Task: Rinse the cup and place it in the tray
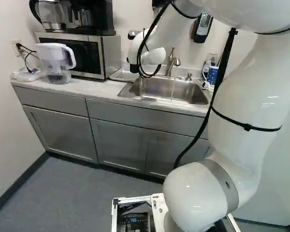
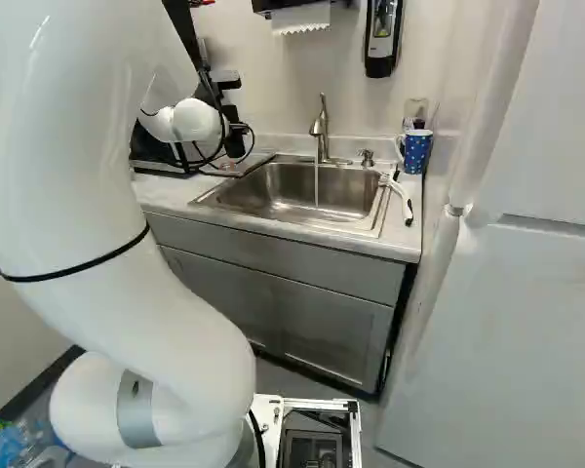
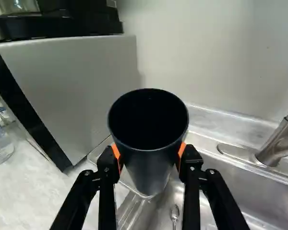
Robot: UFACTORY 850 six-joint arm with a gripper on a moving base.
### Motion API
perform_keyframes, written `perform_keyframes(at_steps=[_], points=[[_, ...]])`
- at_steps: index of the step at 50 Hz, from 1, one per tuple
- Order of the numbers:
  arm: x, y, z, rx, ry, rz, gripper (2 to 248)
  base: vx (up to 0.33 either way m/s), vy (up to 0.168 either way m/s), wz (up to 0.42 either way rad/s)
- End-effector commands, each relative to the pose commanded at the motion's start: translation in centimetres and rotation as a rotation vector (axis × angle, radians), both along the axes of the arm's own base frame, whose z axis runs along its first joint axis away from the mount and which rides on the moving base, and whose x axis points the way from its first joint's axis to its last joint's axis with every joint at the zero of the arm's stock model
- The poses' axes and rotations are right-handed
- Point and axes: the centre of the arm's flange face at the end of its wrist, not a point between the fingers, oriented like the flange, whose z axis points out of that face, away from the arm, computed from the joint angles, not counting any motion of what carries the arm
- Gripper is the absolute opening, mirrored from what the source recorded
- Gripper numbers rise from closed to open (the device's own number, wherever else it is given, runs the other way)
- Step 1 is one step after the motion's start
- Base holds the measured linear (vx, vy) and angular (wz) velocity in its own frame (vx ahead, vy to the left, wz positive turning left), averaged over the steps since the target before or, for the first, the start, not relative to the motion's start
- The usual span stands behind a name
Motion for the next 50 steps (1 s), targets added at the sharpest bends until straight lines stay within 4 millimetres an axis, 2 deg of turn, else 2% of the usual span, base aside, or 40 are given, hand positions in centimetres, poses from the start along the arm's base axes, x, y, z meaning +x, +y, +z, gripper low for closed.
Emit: perform_keyframes(at_steps=[28, 50], points=[[0.1, -4.4, -0.6, -0.01, 0.07, -0.079, 124, 0.0, 0.0, 0.0], [-0.9, -7.8, -1.1, -0.016, 0.137, -0.14, 124, 0.0, 0.0, 0.0]])
